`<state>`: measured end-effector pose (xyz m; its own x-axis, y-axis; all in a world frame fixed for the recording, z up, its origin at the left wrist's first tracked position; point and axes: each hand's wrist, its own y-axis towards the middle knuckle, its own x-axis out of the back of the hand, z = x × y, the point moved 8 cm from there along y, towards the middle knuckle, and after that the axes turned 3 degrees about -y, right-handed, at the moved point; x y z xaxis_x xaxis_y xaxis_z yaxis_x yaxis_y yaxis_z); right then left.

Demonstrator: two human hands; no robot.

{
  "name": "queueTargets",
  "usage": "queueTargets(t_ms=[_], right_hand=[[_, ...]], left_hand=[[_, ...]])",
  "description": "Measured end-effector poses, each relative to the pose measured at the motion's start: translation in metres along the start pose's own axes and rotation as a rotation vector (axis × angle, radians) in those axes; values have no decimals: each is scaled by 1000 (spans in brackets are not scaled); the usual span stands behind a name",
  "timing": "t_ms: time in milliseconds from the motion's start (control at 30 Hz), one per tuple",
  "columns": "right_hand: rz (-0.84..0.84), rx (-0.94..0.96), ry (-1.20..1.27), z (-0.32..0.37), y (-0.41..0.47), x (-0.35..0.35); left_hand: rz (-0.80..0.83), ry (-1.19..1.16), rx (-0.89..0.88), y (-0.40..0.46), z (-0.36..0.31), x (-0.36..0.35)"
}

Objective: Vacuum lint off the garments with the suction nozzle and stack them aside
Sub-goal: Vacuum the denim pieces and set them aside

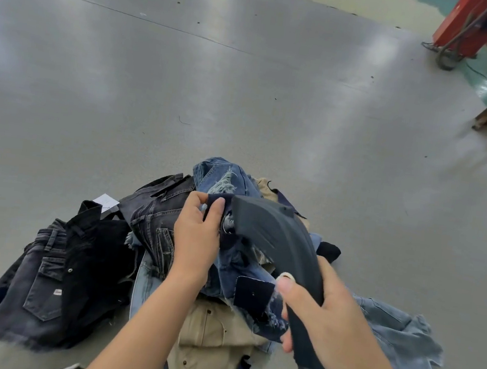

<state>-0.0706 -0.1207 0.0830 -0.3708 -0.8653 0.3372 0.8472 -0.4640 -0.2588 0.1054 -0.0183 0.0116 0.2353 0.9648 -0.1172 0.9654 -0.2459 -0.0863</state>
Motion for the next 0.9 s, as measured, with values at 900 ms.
queueTargets(t_ms=[900], right_hand=[[-17, 13, -199, -13, -4, 4]], left_hand=[[-127, -276, 182, 21, 5, 29]])
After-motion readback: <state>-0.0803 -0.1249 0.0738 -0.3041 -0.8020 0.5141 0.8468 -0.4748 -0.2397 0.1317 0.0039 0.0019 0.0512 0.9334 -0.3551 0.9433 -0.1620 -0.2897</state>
